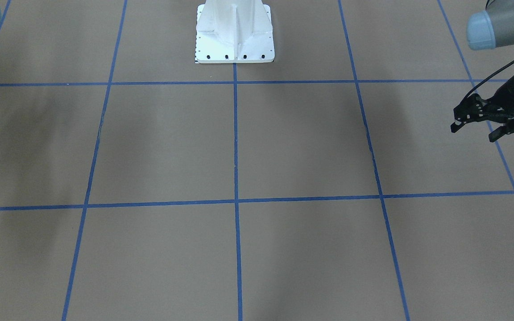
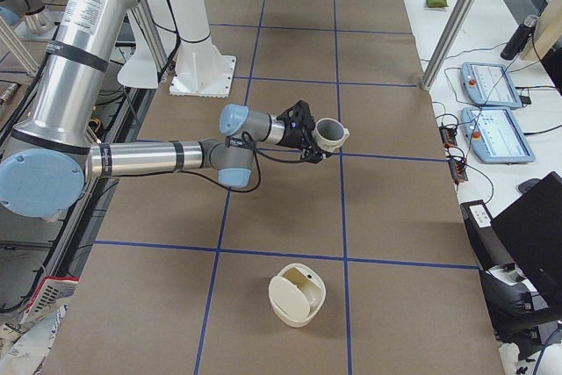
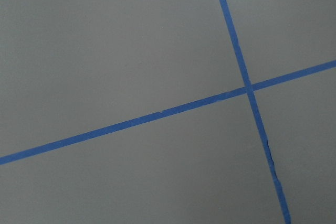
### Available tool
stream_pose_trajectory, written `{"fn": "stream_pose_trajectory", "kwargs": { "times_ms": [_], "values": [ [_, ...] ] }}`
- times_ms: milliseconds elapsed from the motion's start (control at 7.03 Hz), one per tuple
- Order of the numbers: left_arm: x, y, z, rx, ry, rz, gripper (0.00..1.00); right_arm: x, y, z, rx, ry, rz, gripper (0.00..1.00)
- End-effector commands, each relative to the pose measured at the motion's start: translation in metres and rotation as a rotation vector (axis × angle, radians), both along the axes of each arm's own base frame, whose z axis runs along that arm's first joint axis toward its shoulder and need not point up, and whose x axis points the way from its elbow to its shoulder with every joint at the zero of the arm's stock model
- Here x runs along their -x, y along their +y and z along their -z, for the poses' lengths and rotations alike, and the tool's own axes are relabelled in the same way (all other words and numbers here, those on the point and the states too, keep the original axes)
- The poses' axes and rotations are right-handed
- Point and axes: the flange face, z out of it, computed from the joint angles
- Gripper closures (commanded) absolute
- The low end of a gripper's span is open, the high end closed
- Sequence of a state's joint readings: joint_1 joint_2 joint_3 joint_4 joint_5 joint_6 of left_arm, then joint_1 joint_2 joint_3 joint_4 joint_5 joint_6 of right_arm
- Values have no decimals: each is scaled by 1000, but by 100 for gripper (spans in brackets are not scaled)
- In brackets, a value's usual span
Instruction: Left arm hands cup to right arm to dump lemon
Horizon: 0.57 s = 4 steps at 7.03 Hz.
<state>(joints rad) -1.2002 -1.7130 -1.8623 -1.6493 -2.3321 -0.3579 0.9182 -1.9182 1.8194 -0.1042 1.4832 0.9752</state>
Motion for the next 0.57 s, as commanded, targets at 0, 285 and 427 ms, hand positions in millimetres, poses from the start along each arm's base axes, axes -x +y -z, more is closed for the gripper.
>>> {"fn": "stream_pose_trajectory", "kwargs": {
  "times_ms": [0,285,427],
  "values": [
    [-1,1,6,-1,6,5,0,-41,17,-73,46,-213,-67,68],
    [-2,0,10,-7,10,4,0,-90,35,-128,140,-407,-143,70],
    [-2,-1,13,-12,12,5,0,-106,43,-147,180,-475,-172,70]
  ]
}}
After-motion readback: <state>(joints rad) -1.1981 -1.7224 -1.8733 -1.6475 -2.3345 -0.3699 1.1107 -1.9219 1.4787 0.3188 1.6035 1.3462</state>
